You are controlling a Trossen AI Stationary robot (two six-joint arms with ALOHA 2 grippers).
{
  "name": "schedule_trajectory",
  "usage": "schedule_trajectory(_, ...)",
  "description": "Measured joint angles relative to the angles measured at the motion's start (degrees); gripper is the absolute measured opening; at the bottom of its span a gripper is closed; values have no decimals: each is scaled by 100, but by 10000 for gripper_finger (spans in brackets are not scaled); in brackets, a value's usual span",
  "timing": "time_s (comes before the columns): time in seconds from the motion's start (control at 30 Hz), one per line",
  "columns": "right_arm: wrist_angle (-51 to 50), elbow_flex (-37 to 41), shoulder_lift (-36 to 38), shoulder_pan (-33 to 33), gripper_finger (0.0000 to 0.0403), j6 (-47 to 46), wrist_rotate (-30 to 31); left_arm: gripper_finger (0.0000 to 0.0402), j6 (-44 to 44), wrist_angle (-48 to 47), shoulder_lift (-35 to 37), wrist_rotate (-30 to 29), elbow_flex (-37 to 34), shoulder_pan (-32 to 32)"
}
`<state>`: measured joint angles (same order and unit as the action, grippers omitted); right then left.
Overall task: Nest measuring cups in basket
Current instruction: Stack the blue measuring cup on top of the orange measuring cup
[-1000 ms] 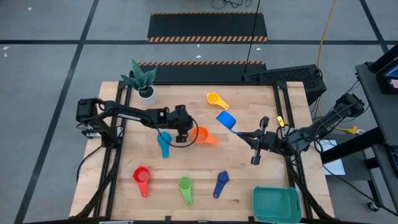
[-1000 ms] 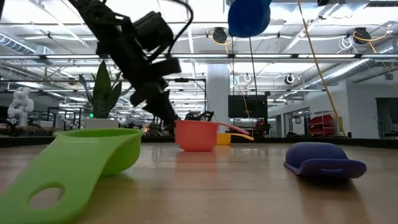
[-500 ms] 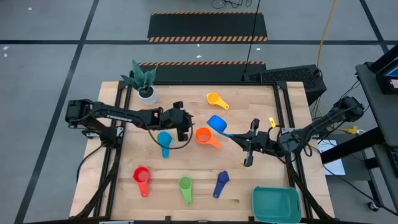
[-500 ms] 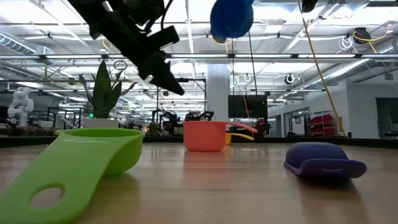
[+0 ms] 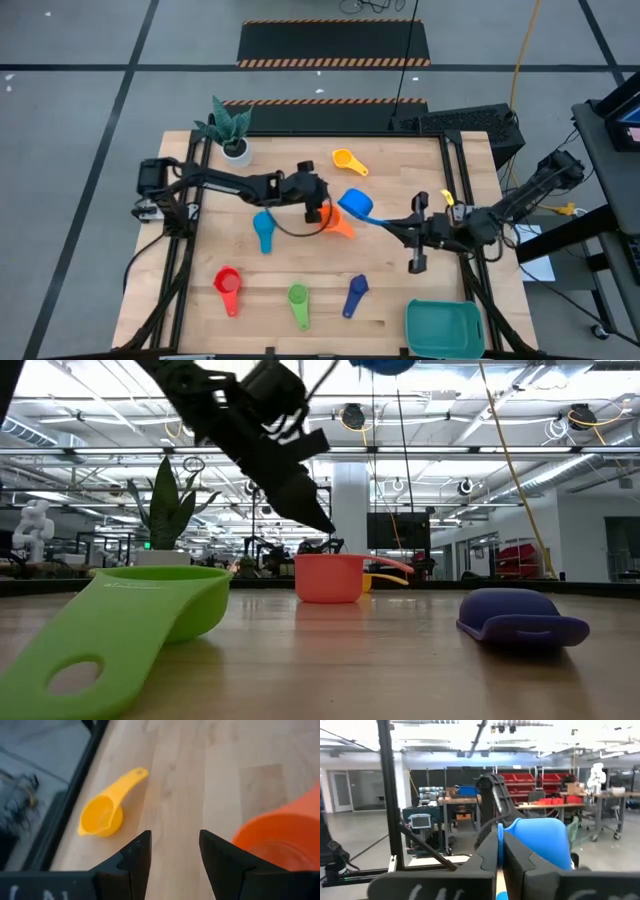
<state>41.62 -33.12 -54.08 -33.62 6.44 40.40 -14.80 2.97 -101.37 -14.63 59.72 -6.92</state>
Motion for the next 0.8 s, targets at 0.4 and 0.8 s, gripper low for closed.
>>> schedule_trajectory(0.4,-188,0,245,-348,0,234,24,170,241,-1100,-428,-140,536,138)
schedule_trajectory(0.8,-274,0,245,-364,0,140,22,170,427,-1555,-362,-349,534,7)
